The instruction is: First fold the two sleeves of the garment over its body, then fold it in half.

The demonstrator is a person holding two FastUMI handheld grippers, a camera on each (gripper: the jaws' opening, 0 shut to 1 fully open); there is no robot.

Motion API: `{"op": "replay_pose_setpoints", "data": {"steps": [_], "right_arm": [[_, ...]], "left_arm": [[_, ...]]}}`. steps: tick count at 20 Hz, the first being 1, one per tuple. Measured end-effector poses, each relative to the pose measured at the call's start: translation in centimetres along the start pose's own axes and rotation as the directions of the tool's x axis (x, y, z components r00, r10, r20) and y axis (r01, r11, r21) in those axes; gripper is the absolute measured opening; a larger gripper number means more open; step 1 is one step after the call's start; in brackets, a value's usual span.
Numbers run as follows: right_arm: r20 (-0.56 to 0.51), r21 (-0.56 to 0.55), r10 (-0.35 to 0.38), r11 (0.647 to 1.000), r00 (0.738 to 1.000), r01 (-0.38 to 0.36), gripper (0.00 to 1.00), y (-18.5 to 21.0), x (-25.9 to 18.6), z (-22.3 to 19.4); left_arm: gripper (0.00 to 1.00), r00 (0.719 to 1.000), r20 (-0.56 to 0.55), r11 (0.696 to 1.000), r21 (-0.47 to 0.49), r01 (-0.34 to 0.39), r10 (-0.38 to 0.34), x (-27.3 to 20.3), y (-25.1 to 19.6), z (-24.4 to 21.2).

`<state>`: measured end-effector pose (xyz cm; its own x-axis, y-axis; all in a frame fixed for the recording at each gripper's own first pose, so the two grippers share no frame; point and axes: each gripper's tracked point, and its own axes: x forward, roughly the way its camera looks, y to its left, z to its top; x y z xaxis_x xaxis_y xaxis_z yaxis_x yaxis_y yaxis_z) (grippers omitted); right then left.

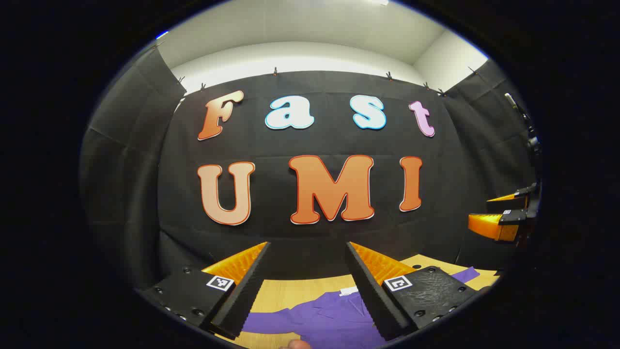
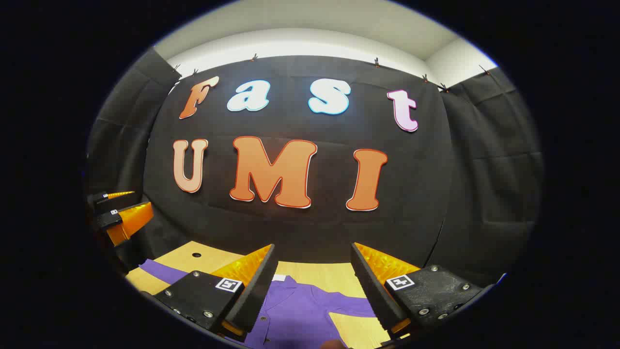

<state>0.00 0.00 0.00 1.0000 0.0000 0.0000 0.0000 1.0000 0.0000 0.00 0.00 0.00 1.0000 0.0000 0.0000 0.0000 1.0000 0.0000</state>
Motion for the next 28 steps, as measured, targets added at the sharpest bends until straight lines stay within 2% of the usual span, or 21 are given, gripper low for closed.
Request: {"op": "replay_pose_setpoints", "data": {"steps": [3,7,13,18,25,28], "right_arm": [[0.003,-0.014,0.001,1.000,1.000,-0.001,0.93,0.5,-0.3,1.3],[0.012,-0.054,-0.035,0.998,0.999,0.036,0.92,-0.7,-0.4,1.9],[-0.009,-0.045,-0.022,0.999,1.000,0.022,0.92,-1.0,0.4,0.3],[-0.024,-0.030,-0.004,1.000,1.000,0.003,0.92,-1.9,2.1,-0.7],[-0.087,-0.027,-0.029,0.999,0.996,0.027,0.93,-4.8,4.7,-4.4],[-0.119,-0.045,-0.067,0.997,0.991,0.062,0.93,-7.2,5.6,-6.5]], "left_arm": [[0.95,1.000,0.023,1.000,-0.020,0.009,-0.009,0.6,0.6,1.5],[0.95,0.999,0.051,0.998,-0.062,0.019,-0.015,1.7,1.1,3.5],[0.96,0.997,0.068,0.998,-0.058,0.027,-0.023,1.2,-0.2,2.1],[0.95,0.999,0.041,0.998,-0.055,-0.009,0.011,1.4,-0.9,1.1],[0.96,0.998,0.030,0.998,-0.034,-0.058,0.059,2.3,-1.5,0.8],[0.96,0.997,0.030,0.997,-0.029,-0.065,0.066,2.5,-2.3,0.5]]}}
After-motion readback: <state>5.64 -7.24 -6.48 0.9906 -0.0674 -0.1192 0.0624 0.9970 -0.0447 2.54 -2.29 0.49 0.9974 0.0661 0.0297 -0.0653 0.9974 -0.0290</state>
